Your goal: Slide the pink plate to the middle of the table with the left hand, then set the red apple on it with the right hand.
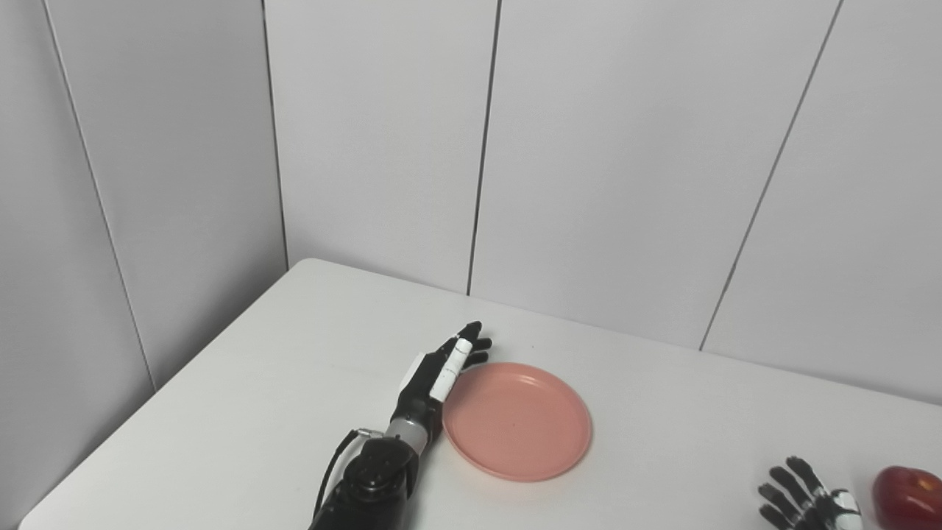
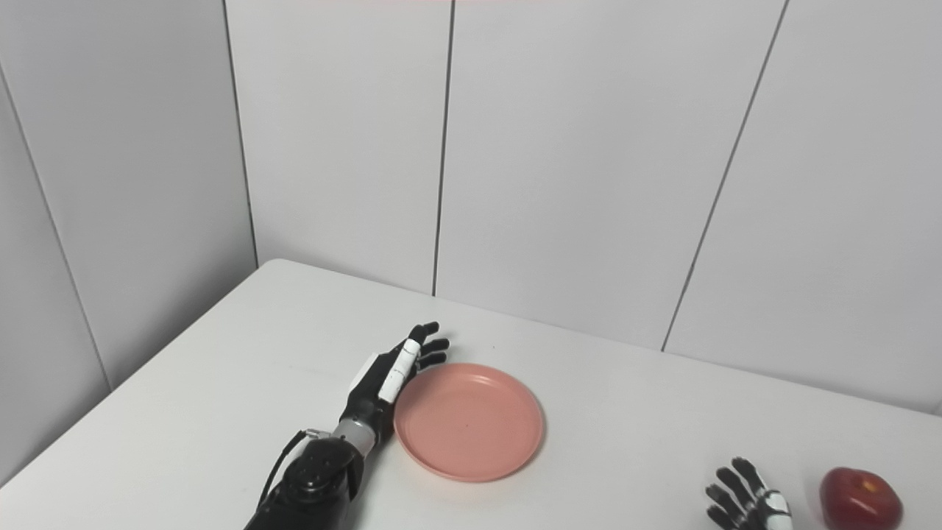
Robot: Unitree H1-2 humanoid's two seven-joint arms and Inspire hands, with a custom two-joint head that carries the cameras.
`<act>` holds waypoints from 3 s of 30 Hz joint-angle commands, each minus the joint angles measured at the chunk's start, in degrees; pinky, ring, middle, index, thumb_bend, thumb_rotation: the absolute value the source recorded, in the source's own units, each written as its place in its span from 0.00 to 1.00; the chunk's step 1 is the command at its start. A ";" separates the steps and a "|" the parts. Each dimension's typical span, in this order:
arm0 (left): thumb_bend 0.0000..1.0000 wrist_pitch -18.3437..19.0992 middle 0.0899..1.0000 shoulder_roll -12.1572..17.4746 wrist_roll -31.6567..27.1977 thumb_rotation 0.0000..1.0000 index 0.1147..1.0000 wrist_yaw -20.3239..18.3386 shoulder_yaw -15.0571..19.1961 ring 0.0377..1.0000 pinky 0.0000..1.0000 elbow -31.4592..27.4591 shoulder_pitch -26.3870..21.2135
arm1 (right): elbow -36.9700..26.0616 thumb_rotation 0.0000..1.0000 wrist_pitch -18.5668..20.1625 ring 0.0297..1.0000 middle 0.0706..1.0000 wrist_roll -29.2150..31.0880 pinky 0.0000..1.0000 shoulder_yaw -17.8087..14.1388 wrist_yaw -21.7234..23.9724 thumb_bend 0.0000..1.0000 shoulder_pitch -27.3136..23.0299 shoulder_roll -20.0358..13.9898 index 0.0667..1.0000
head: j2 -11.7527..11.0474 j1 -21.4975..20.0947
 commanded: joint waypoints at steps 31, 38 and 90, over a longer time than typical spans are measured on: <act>0.81 9.11 0.85 -3.93 0.00 0.95 0.87 -5.95 -5.22 0.87 0.84 -6.70 4.89 | -3.45 1.00 3.08 0.80 0.85 -7.82 0.75 6.86 -4.03 0.96 -1.77 6.25 0.86 | 3.34 -13.15; 0.82 8.45 0.86 -3.91 0.04 0.95 0.88 -6.17 -5.61 0.88 0.84 -5.66 4.79 | -3.00 1.00 3.14 0.80 0.85 -8.38 0.75 7.03 -4.08 0.97 -2.05 6.64 0.86 | 3.21 -13.65; 0.81 4.88 0.90 -4.00 1.65 0.95 0.92 -4.40 -3.97 0.90 0.88 -4.26 6.31 | -10.14 1.00 -6.07 0.81 0.84 -17.59 0.77 6.44 -8.98 0.95 -2.25 6.90 0.86 | 1.72 -25.31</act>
